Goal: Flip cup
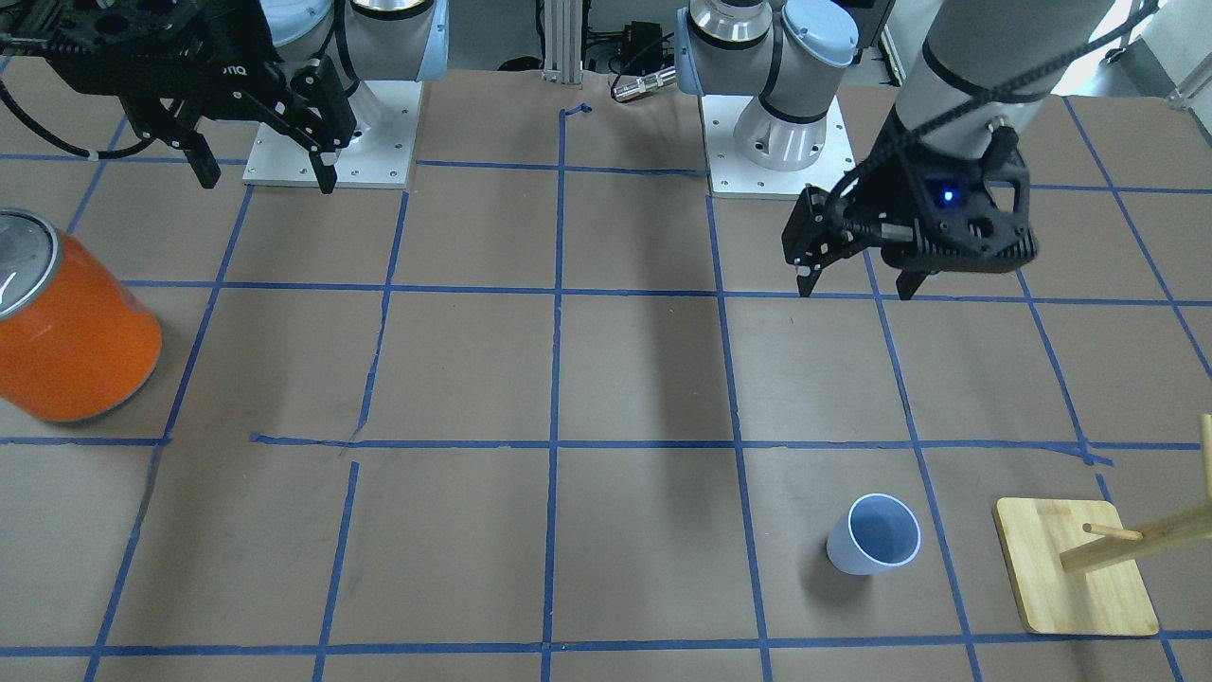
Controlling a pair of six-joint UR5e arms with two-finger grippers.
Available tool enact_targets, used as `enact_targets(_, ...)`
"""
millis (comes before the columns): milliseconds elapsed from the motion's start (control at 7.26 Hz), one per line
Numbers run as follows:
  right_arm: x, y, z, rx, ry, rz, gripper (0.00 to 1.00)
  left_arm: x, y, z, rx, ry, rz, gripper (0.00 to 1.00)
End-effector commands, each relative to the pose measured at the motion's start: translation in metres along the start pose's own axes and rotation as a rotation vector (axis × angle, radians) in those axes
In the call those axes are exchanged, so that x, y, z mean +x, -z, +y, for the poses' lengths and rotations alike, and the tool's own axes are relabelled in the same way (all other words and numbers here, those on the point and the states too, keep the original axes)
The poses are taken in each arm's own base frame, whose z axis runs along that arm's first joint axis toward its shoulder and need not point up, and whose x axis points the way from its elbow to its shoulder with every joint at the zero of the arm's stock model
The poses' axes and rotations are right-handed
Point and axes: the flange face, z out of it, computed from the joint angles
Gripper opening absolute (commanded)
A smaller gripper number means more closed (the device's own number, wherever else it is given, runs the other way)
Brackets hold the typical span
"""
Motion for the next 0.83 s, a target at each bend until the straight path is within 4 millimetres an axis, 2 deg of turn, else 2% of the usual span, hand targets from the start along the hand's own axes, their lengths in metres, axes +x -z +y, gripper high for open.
enact_targets(0,0.0002,-0.0010,0.0005,-0.010,0.002,0.002,1.00,-0.0003,-0.0072,0.0081,0.007,-0.007,-0.011,0.90)
enact_targets(275,0.0004,-0.0023,-0.0008,-0.010,0.001,0.005,1.00,-0.0008,-0.0038,0.0104,0.015,-0.004,-0.009,0.92)
enact_targets(688,0.0013,-0.0029,-0.0025,-0.008,-0.002,0.009,1.00,-0.0004,-0.0103,0.0064,0.002,0.000,-0.005,0.95)
